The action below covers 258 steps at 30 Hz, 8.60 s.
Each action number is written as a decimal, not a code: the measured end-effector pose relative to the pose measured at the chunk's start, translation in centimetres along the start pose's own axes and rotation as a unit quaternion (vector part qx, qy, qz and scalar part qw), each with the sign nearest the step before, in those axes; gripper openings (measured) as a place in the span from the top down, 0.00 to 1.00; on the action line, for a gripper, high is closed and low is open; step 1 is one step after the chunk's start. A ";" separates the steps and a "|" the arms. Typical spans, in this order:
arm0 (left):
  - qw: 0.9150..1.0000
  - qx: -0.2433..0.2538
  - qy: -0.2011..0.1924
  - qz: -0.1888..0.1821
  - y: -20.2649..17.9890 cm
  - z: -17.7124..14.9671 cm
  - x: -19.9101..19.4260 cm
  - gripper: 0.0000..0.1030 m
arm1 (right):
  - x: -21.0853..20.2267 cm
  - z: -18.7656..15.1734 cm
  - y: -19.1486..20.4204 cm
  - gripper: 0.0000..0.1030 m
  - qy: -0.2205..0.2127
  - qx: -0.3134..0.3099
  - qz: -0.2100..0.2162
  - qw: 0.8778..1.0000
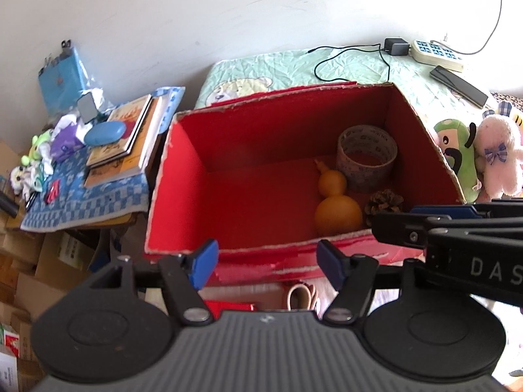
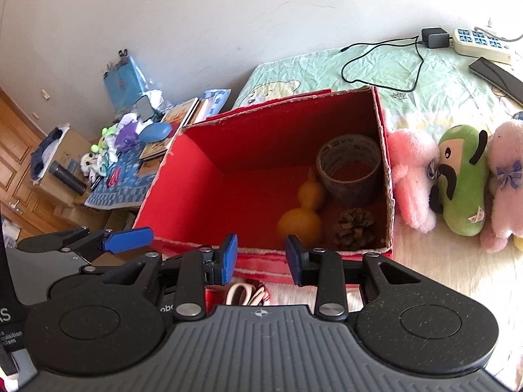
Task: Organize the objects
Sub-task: 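Lift the right gripper out of the red box, then move the right gripper down to the coiled beige cable, then close the right gripper around the red-tied cable bundle, then lift the cable bundle and carry it over the red box, then lower the cable into the box beside the gourd and open the right gripper, then lift the right gripper out of the red box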
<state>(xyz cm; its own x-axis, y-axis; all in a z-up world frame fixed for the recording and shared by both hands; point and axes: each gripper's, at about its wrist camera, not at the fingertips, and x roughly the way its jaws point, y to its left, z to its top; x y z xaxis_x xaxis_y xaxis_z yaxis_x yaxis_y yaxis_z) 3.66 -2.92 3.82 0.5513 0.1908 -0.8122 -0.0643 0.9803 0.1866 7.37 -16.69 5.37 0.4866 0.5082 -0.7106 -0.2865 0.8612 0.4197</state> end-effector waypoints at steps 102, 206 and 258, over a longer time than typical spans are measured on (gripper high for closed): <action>0.918 0.238 -0.074 -0.307 -12.6 -5.2 -3.2 0.63 | -10.9 -6.5 -11.9 0.74 -0.002 0.219 -0.056 0.974; 0.999 0.002 0.028 -0.035 2.3 3.5 9.0 0.36 | 2.3 4.3 -4.9 0.64 -0.023 0.071 -0.141 0.987; 0.998 -0.043 0.000 0.040 0.7 1.7 3.6 0.07 | -5.2 -0.9 -2.7 0.61 -0.149 0.024 -0.140 0.979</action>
<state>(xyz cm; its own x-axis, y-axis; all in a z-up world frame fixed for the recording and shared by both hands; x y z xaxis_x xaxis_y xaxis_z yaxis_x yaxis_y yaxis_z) 7.02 -1.68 1.99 0.5409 0.2684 -0.7971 -0.1796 0.9627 0.2023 4.86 -21.63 7.49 0.7612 0.2240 -0.6086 -0.0717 0.9618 0.2643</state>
